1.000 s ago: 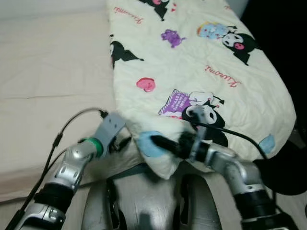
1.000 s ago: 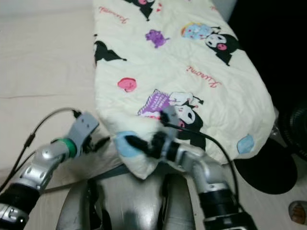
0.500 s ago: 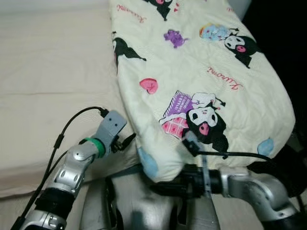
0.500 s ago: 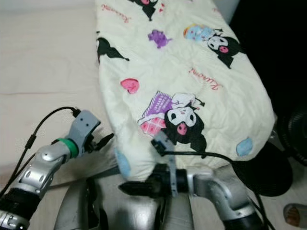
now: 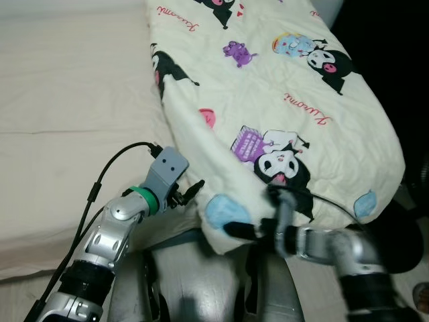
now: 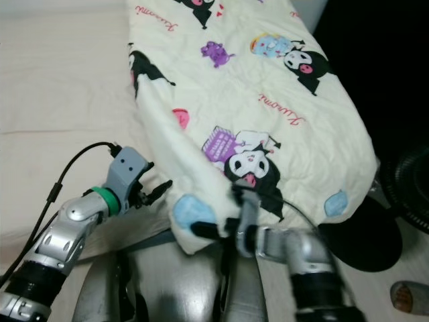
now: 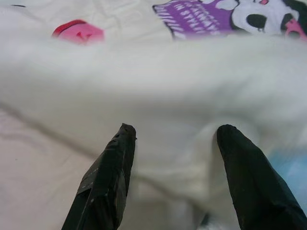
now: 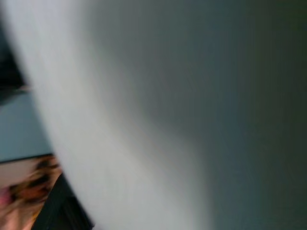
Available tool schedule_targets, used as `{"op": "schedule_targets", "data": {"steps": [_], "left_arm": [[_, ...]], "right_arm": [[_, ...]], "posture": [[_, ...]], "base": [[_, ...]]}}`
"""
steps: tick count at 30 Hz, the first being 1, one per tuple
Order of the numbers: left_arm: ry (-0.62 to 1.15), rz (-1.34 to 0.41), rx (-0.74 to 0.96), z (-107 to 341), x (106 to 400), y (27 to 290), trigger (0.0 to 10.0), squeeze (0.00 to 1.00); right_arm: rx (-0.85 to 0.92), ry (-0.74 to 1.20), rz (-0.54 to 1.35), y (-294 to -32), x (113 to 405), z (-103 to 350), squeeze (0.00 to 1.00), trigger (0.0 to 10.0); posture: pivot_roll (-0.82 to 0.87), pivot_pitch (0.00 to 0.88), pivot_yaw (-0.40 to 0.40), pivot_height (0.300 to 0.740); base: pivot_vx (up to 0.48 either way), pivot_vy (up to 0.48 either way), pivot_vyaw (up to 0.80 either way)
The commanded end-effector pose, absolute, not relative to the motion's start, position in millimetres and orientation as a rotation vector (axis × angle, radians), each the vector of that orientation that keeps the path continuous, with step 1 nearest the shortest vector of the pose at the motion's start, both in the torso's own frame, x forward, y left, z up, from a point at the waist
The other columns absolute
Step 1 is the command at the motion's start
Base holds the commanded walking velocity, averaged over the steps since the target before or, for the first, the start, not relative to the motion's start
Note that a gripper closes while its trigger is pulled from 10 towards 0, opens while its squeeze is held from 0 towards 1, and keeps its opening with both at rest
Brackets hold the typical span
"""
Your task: Clean up the room
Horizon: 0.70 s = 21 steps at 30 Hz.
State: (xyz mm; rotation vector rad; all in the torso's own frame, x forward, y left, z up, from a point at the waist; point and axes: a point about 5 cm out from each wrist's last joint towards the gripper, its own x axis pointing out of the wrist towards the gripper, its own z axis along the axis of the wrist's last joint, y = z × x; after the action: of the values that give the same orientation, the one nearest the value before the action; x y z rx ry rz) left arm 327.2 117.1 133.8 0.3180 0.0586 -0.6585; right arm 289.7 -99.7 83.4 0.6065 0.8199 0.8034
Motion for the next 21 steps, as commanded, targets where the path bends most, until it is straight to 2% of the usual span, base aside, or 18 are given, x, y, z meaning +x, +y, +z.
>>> {"op": "schedule_targets", "data": {"steps": [1, 3, 6, 9, 10, 12, 14, 15, 16, 17, 18, 21], "left_arm": [[0.063, -0.670, 0.307, 134.7, 324.7, 116.1, 10.0, 0.00], [0.062, -0.670, 0.305, 135.4, 324.5, 116.0, 10.0, 0.00], [0.022, -0.702, 0.245, 146.9, 323.7, 106.7, 10.0, 0.00], [-0.031, -0.747, 0.223, 156.1, 321.0, 91.0, 10.0, 0.00], [-0.031, -0.747, 0.223, 156.1, 321.0, 91.0, 10.0, 0.00], [-0.054, -0.780, 0.266, 156.1, 319.3, 75.7, 10.0, 0.00], [-0.054, -0.780, 0.266, 156.1, 319.3, 75.7, 10.0, 0.00], [-0.055, -0.794, 0.305, 152.6, 318.5, 70.1, 10.0, 0.00], [-0.051, -0.805, 0.326, 149.0, 317.6, 66.6, 10.0, 0.00], [-0.051, -0.805, 0.326, 149.0, 317.6, 66.6, 10.0, 0.00], [-0.047, -0.811, 0.335, 146.9, 316.8, 65.4, 10.0, 0.00], [-0.042, -0.813, 0.335, 146.0, 316.3, 65.4, 10.0, 0.00]], "right_arm": [[0.673, 0.804, 0.888, -83.7, 287.3, 87.6, 0.00, 10.0], [0.686, 0.805, 0.893, -80.9, 288.0, 89.1, 0.00, 10.0], [0.662, 0.768, 1.131, -55.9, 274.1, 111.9, 0.00, 10.0], [0.623, 0.774, 1.208, -54.1, 265.6, 116.7, 0.00, 10.0], [0.623, 0.774, 1.208, -54.1, 265.6, 116.7, 0.00, 10.0], [0.501, 0.765, 1.164, -60.6, 267.0, 110.6, 0.00, 10.0], [0.501, 0.765, 1.164, -60.6, 267.0, 110.6, 0.00, 10.0], [0.416, 0.734, 1.130, -65.4, 270.4, 106.5, 0.00, 10.0], [0.379, 0.714, 1.069, -71.0, 277.0, 101.9, 0.80, 10.0], [0.379, 0.714, 1.069, -71.0, 277.0, 101.9, 0.80, 10.0], [0.377, 0.699, 1.017, -75.6, 282.4, 99.0, 1.00, 10.0], [0.392, 0.687, 1.002, -77.8, 284.6, 98.9, 1.00, 10.0]], "posture": [[-0.02, 0.171, 0.048, 0.565], [-0.02, 0.171, 0.048, 0.565], [0.00, 0.172, 0.045, 0.565], [0.00, 0.173, 0.037, 0.565], [0.00, 0.173, 0.037, 0.565], [-0.02, 0.176, 0.038, 0.565], [-0.02, 0.176, 0.038, 0.565], [-0.02, 0.176, 0.039, 0.565], [-0.03, 0.177, 0.044, 0.565], [-0.03, 0.177, 0.044, 0.565], [-0.03, 0.177, 0.049, 0.565], [-0.03, 0.177, 0.049, 0.565]], "base": [[0.000, 0.000, 0.00], [0.000, 0.000, 0.00], [0.000, 0.000, 0.00], [0.000, 0.000, 0.00], [0.000, 0.000, 0.00], [0.000, 0.000, 0.00], [0.000, 0.000, 0.00], [0.000, 0.000, 0.00], [0.000, 0.000, 0.00], [0.000, 0.000, 0.00], [0.000, 0.000, 0.00], [0.000, 0.000, 0.00]]}}
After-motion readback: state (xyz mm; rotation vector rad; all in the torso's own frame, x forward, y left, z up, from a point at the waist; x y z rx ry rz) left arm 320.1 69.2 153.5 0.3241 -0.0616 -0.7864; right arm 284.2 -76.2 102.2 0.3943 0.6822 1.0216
